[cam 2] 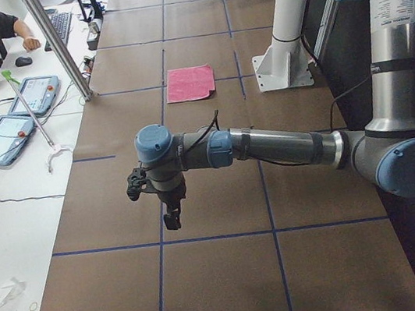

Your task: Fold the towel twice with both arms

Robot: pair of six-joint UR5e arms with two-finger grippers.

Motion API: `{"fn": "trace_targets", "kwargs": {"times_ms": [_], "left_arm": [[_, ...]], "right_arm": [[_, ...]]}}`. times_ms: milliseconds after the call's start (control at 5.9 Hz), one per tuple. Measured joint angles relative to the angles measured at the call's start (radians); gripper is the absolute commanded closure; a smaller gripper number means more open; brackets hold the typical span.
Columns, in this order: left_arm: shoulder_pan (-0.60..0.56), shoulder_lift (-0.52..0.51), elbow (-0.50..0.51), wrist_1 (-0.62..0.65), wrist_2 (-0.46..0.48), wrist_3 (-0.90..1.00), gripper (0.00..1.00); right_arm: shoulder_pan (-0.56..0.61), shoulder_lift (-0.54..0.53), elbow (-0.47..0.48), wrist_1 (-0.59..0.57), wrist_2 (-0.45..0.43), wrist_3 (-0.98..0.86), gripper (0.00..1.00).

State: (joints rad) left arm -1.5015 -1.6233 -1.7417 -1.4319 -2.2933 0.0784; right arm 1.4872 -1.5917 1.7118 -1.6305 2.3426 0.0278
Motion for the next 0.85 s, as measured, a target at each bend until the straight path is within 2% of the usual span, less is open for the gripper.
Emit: {"fn": "trace_targets", "kwargs": {"times_ms": [339, 508, 847], "left_arm": [[0.197, -0.133, 0.004, -0.002, 0.004, -0.158, 0.0], [0.301, -0.207, 0.007, -0.001, 0.008, -0.275, 0.0], [0.476, -0.339, 0.009, 0.001, 0.012, -0.558, 0.0]], "right_arm": [[-0.097, 0.084, 0.002, -0.001, 0.025, 0.034, 0.0], [-0.166, 0.138, 0.008, 0.0, 0.025, 0.138, 0.0], [-0.349, 0.22, 0.086, 0.002, 0.002, 0.5, 0.0]]}}
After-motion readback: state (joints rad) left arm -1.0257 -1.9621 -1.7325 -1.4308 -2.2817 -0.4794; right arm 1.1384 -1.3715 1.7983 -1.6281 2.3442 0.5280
